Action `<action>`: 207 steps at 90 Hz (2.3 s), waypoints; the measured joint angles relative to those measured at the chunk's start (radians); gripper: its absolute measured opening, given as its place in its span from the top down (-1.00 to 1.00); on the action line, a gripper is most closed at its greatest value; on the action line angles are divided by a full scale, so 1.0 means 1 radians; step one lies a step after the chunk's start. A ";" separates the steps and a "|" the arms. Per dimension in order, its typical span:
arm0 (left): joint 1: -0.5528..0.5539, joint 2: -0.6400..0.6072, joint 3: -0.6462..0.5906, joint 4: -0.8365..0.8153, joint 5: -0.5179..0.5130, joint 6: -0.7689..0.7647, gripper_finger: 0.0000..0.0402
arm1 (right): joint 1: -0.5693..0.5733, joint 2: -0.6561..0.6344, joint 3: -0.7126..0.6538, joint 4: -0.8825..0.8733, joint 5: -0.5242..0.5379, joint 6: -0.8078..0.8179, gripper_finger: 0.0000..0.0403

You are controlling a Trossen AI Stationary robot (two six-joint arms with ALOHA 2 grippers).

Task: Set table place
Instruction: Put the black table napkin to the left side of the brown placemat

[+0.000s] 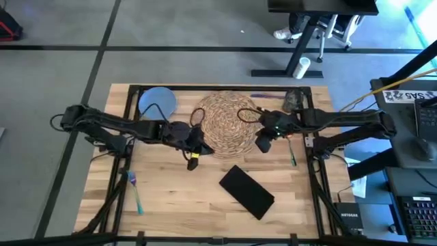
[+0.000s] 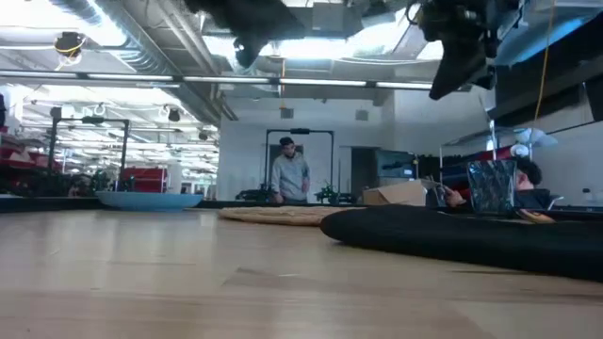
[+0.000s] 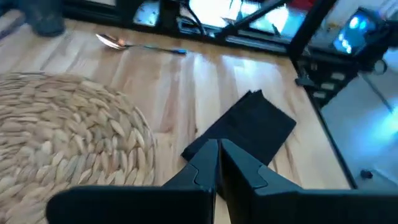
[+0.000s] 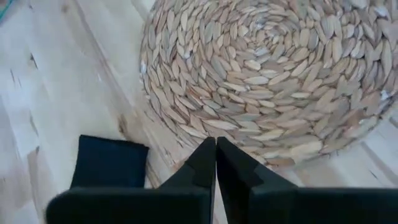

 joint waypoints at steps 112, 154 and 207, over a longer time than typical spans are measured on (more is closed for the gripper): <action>-0.046 0.404 0.266 -0.047 0.057 0.076 1.00 | -0.002 -0.019 0.000 -0.157 0.079 0.018 1.00; -0.021 0.407 0.266 0.171 0.151 -0.071 1.00 | -0.002 -0.019 0.000 -0.156 0.090 0.017 1.00; -0.078 0.539 0.267 0.217 0.141 -0.091 1.00 | -0.002 -0.019 0.001 -0.155 0.080 0.018 1.00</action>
